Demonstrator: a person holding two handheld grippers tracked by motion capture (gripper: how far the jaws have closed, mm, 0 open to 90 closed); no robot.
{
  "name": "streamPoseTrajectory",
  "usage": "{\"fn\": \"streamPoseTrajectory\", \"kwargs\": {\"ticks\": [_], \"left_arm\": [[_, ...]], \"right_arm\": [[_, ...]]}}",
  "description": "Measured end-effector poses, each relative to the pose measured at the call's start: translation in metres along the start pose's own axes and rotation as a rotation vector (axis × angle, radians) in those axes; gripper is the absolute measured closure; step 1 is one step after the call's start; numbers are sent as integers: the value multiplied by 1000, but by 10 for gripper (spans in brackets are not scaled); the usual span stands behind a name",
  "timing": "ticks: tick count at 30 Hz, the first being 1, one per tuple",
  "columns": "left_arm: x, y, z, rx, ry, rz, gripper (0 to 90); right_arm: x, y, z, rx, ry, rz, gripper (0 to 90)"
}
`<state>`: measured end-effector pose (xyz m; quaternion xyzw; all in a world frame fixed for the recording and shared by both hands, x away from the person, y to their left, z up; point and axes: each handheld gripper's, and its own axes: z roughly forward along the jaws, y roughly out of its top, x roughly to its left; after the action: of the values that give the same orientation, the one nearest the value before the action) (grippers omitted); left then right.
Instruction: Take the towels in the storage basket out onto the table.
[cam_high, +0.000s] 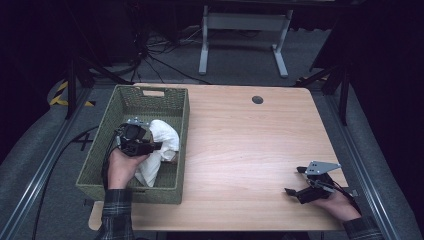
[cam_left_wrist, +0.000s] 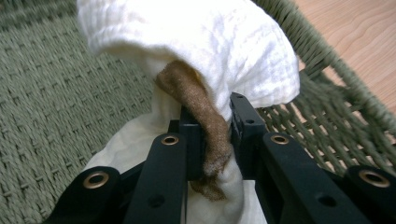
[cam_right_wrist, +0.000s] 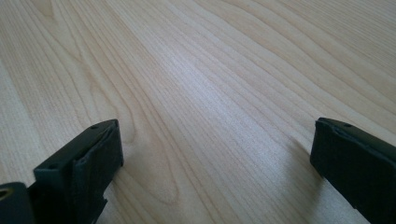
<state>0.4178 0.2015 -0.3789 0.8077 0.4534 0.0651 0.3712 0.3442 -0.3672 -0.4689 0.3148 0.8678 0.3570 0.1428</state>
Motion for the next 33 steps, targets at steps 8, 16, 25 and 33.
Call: {"fn": "streamPoseTrajectory", "kwargs": {"ticks": [8,16,25,33], "left_arm": [[-4,6,-11,-61,-22,4,781],[-6,11,-26,-137,-50,27,781],[-10,21,-35,-173,-82,47,782],[-17,36,-45,-195,-96,77,785]], "right_arm": [[0,0,0,1,1,-1,28],[0,0,0,0,1,-5,28],[-1,0,0,-1,0,-8,28],[0,0,0,1,1,-5,28]]}}
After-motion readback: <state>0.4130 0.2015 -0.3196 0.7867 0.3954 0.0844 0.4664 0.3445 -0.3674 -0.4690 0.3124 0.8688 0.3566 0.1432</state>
